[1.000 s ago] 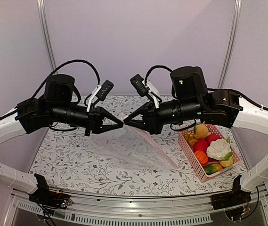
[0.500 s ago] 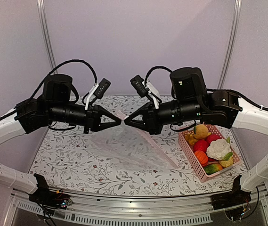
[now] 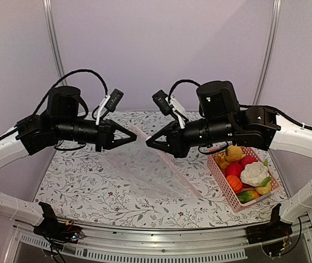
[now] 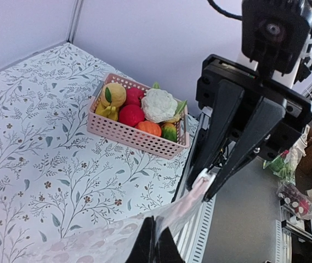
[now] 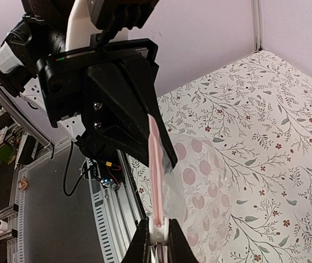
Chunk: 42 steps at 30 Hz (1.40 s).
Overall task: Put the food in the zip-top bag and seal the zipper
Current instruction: Unzip the zipper from the zipper food storage bag.
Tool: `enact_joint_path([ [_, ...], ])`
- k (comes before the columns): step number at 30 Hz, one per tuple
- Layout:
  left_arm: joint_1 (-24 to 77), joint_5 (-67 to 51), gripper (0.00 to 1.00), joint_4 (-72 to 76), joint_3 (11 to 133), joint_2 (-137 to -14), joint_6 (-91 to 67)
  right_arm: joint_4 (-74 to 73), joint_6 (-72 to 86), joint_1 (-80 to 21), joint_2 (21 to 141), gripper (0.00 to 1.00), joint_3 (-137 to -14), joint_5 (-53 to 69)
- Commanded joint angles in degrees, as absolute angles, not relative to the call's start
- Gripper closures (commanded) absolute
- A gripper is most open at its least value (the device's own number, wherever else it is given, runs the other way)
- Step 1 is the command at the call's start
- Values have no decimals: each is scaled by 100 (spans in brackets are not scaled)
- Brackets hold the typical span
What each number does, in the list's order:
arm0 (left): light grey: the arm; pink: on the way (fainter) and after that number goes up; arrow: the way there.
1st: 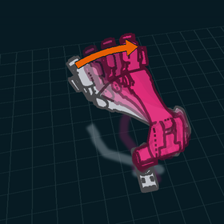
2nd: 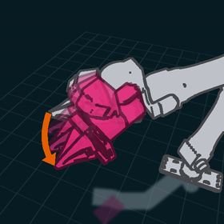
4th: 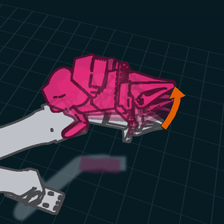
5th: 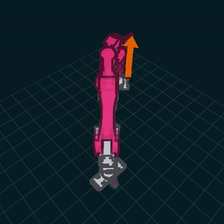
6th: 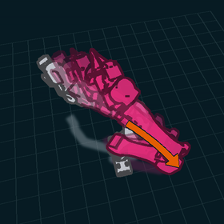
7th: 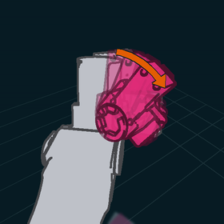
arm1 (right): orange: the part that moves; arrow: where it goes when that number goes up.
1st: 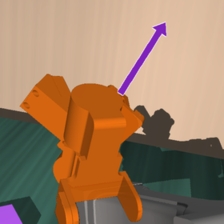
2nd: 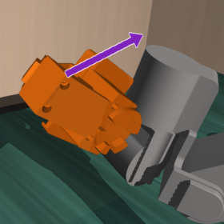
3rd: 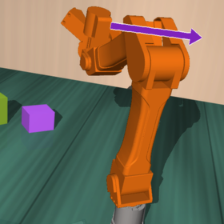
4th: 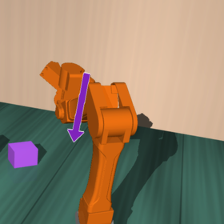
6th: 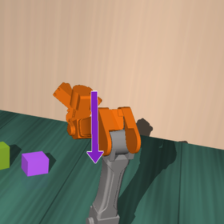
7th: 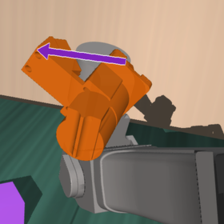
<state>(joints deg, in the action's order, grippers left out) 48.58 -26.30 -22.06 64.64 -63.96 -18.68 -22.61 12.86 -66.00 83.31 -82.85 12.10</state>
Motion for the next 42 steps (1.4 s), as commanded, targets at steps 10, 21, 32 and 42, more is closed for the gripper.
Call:
enact_joint_path([
  [10, 4471, -2233, 100, -2224, 6316, -6176, -2052, -2496, 1341, -6617, 8099, 99, -8036, 1082],
  [21, 4284, -2145, 100, -2232, 6267, -6091, -2133, -2500, 1427, -6613, 7999, 99, -7821, 994],
  [32, 4076, -2086, 100, -2248, 6250, -6006, -2215, -2498, 1510, -6615, 7861, 100, -7592, 849],
  [42, 3850, -2045, 100, -2329, 6234, -5906, -2268, -2488, 1606, -6616, 7729, 100, -7370, 737],
])
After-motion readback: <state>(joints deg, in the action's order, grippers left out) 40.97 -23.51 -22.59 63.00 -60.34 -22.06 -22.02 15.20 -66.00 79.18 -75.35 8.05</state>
